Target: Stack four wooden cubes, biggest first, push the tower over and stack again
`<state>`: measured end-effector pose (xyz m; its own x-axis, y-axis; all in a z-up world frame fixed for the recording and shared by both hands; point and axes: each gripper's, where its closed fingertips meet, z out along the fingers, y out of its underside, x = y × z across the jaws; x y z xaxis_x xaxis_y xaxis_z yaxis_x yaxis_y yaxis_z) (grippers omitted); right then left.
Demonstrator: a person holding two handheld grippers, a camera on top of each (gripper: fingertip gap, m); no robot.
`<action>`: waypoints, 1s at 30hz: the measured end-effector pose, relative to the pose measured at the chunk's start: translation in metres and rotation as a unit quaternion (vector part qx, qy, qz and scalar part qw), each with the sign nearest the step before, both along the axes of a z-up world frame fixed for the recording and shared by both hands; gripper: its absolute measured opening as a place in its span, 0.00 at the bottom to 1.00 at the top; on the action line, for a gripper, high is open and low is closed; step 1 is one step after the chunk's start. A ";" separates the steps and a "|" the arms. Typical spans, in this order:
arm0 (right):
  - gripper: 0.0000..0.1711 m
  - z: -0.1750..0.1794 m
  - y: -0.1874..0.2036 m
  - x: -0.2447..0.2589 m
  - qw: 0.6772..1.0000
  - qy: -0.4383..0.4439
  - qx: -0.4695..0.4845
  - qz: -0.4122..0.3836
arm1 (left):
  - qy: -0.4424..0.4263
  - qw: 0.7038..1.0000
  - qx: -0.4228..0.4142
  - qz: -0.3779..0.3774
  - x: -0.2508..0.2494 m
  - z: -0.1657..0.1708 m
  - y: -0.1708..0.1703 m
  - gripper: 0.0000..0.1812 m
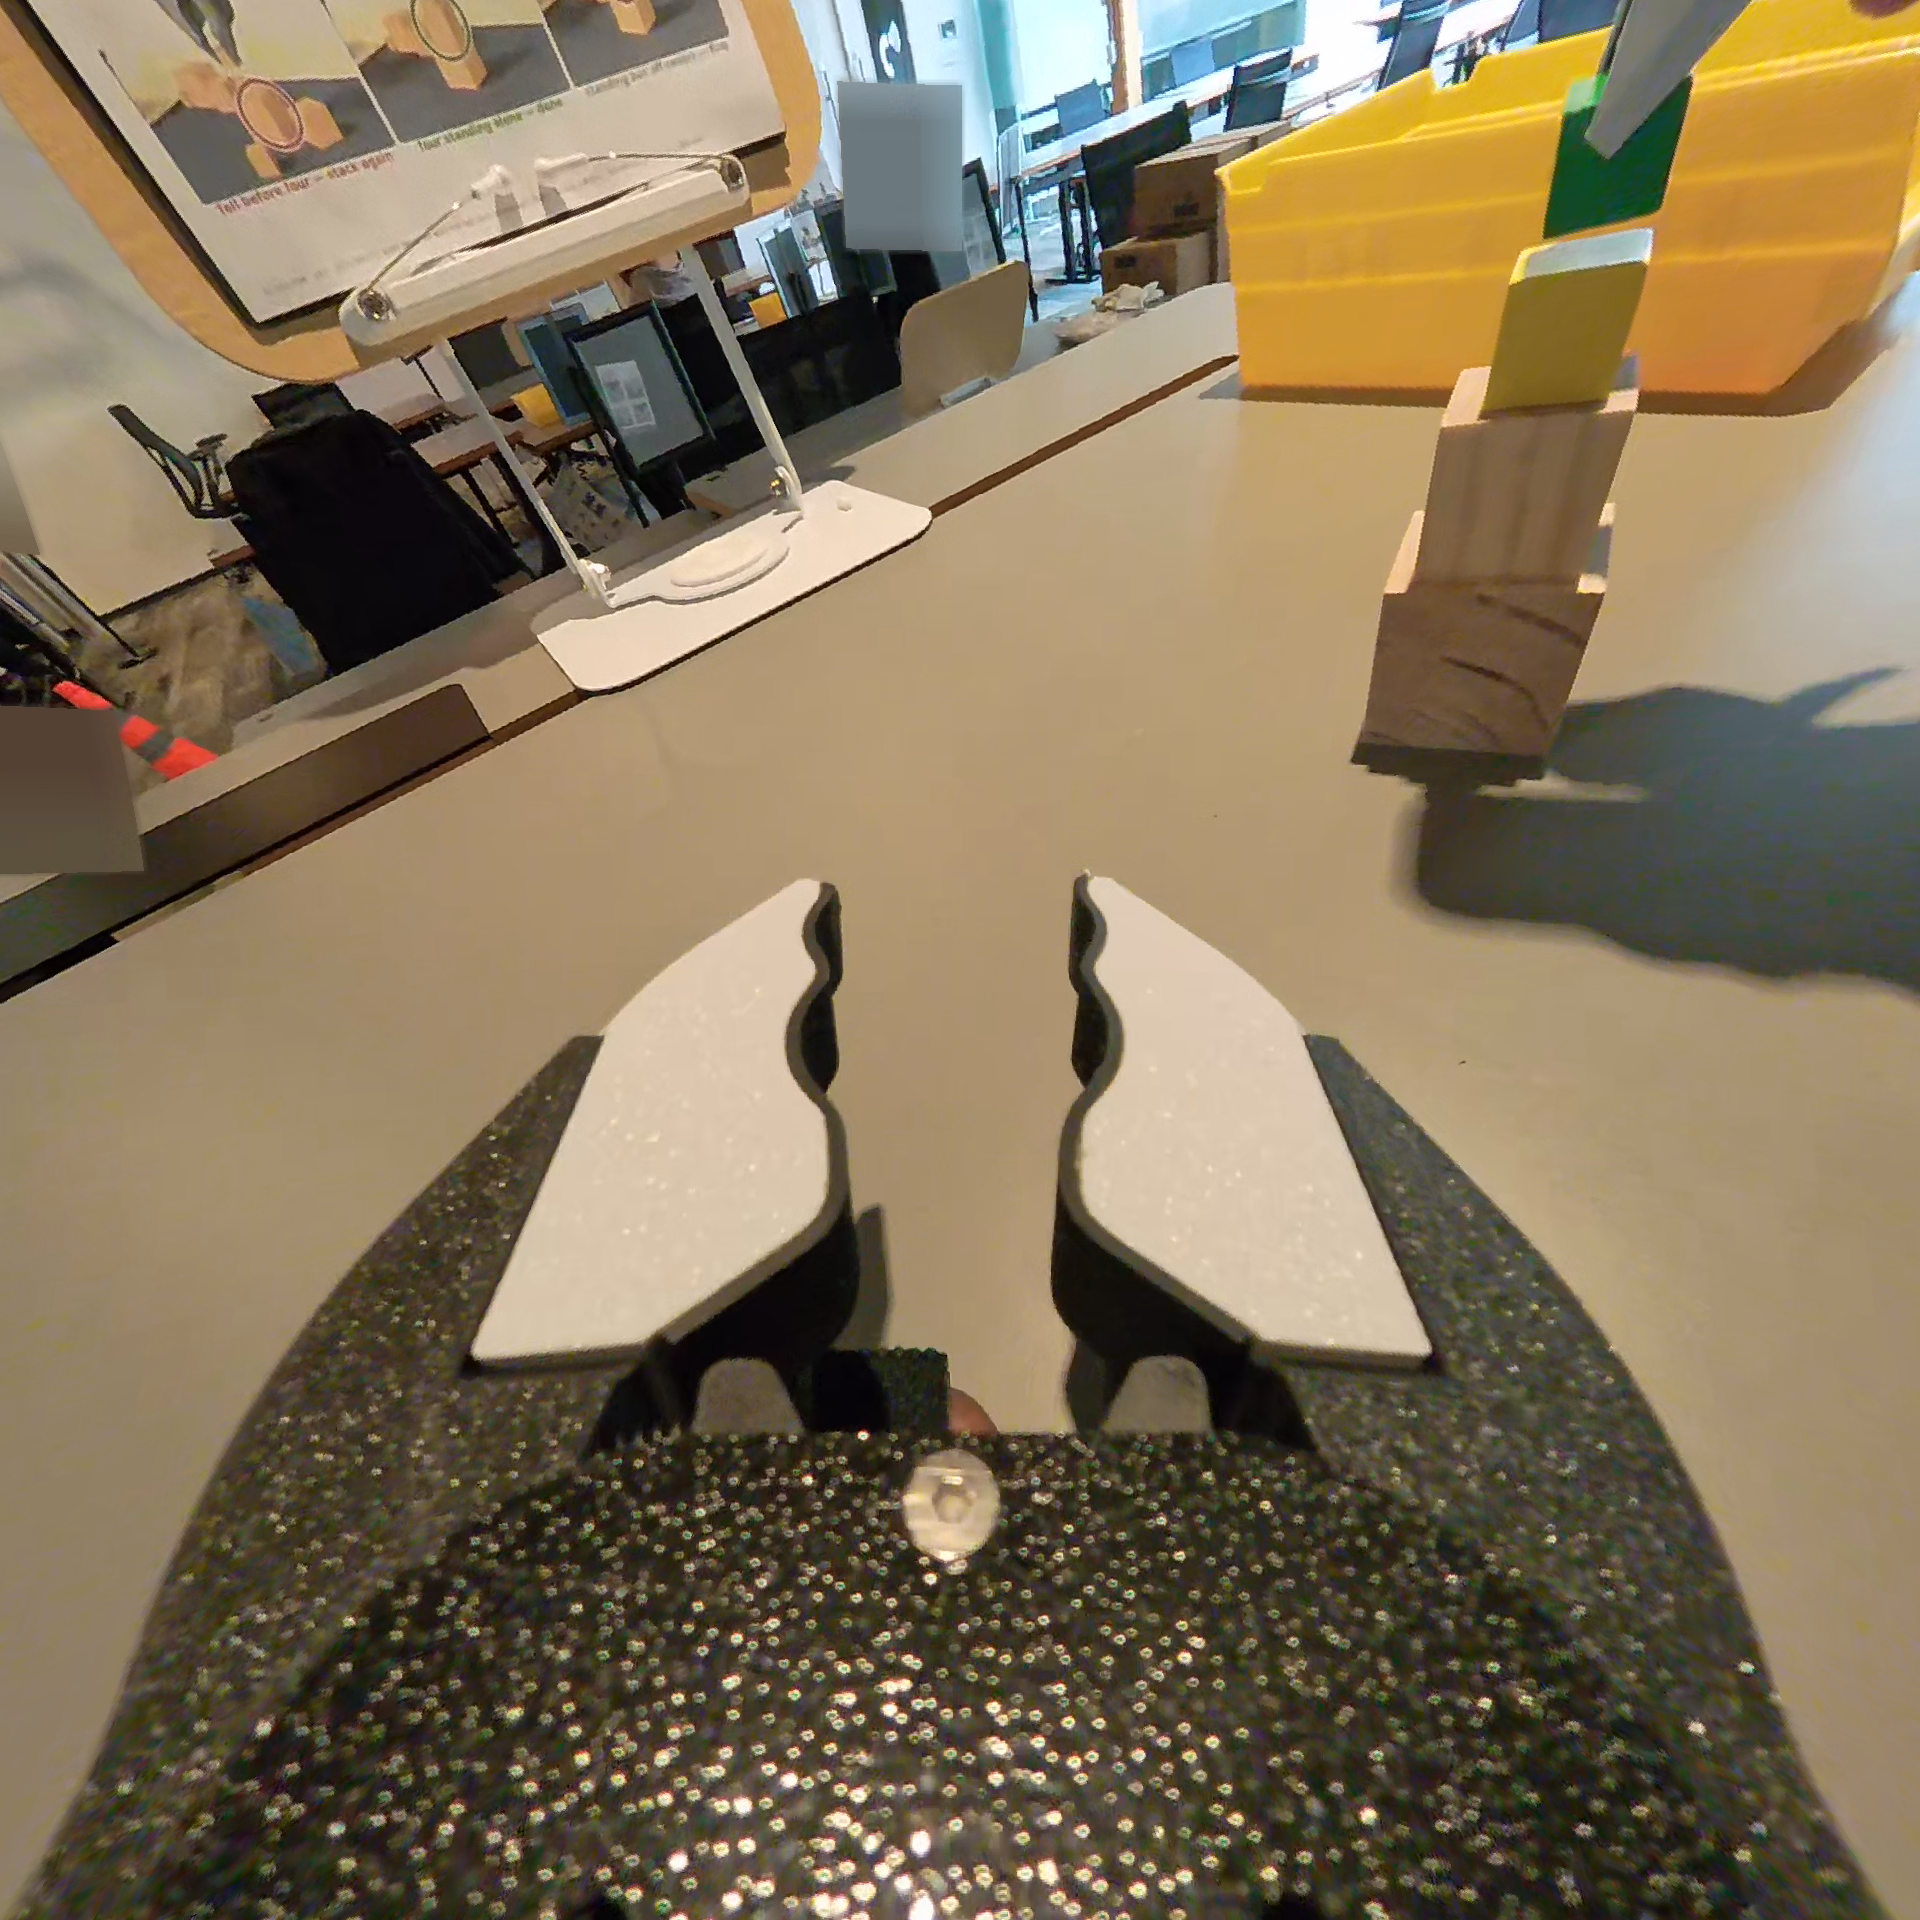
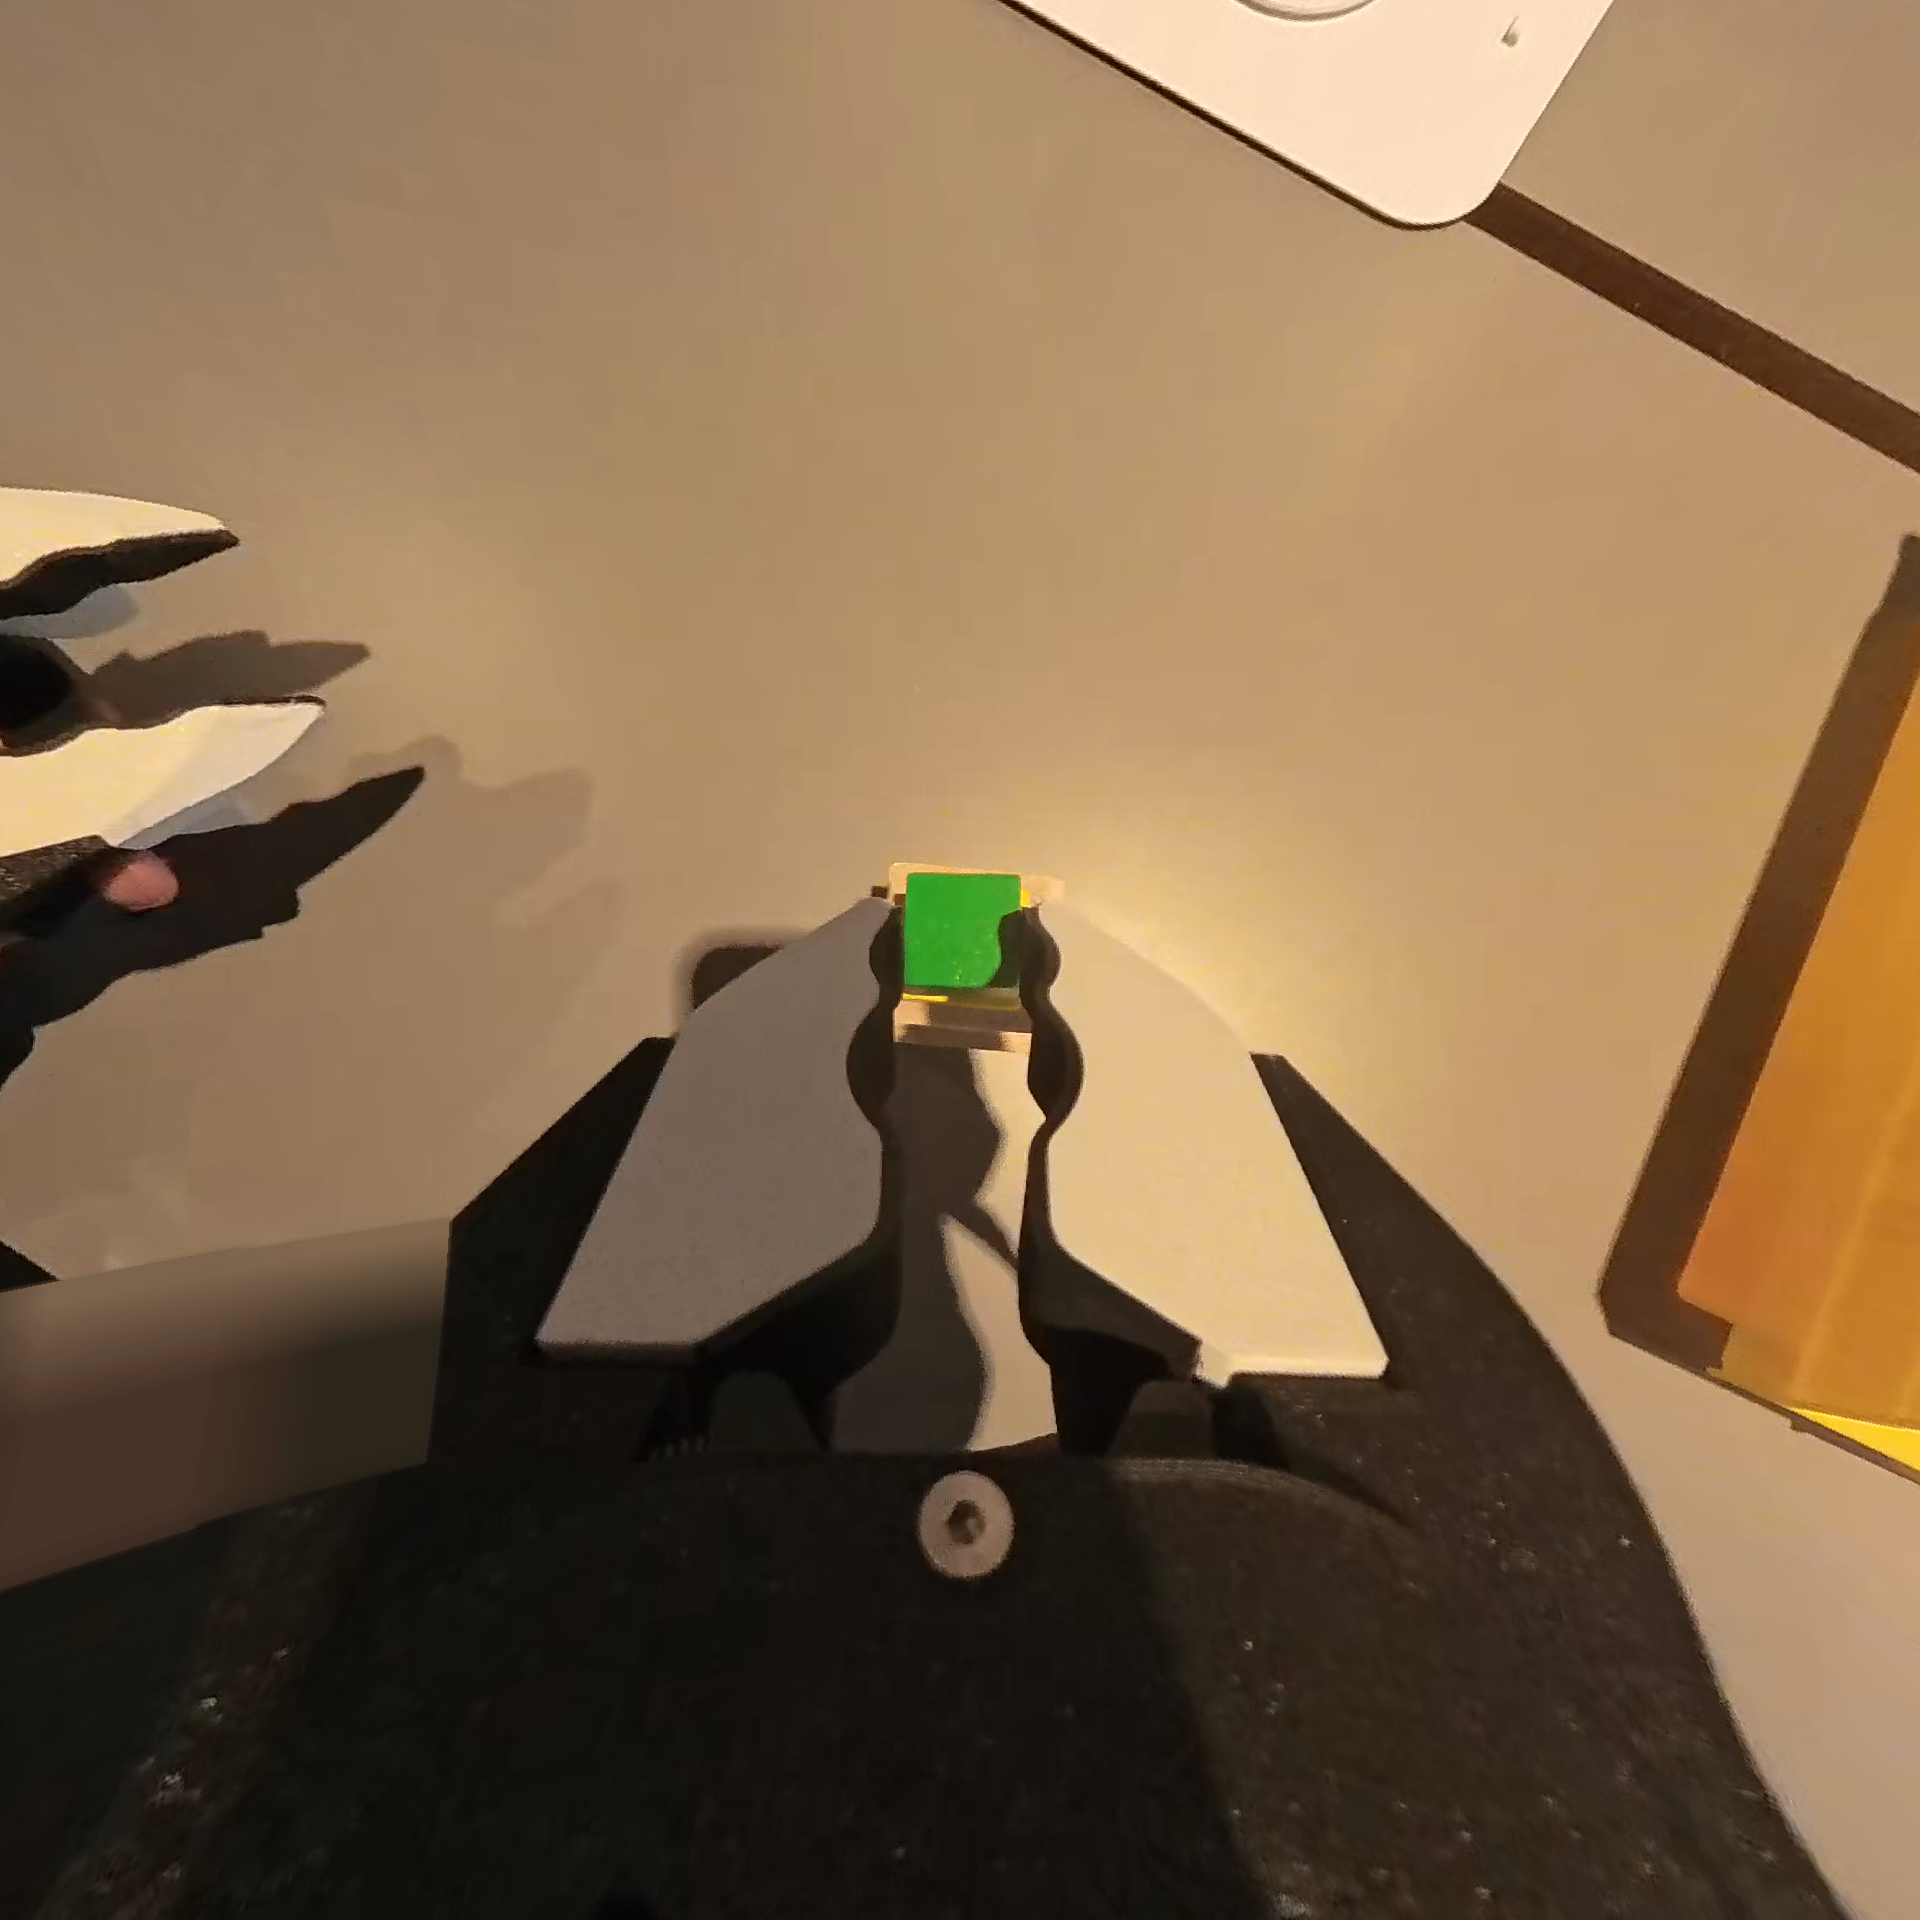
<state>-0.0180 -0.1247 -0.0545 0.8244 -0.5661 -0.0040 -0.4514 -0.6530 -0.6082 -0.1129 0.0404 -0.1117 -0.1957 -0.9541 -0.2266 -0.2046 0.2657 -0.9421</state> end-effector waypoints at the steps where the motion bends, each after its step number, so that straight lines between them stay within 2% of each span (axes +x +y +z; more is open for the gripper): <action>1: 0.12 -0.001 0.000 0.000 1.000 -0.001 0.000 -0.001 | 0.000 1.000 -0.001 0.000 0.000 0.000 0.000 0.23; 24: 0.12 -0.006 0.000 0.002 1.000 -0.009 0.012 -0.021 | 0.000 1.000 0.003 0.000 -0.001 0.000 0.000 0.22; 30: 0.19 -0.009 0.001 0.001 1.000 -0.010 0.010 -0.018 | 0.002 1.000 0.001 0.001 0.000 -0.001 0.001 0.22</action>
<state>-0.0173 -0.1233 -0.0630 0.8038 -0.5949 0.0000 -0.4619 -0.6241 -0.6302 -0.1134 0.0411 -0.1122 -0.1949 -0.9539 -0.2281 -0.2086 0.2675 -0.9407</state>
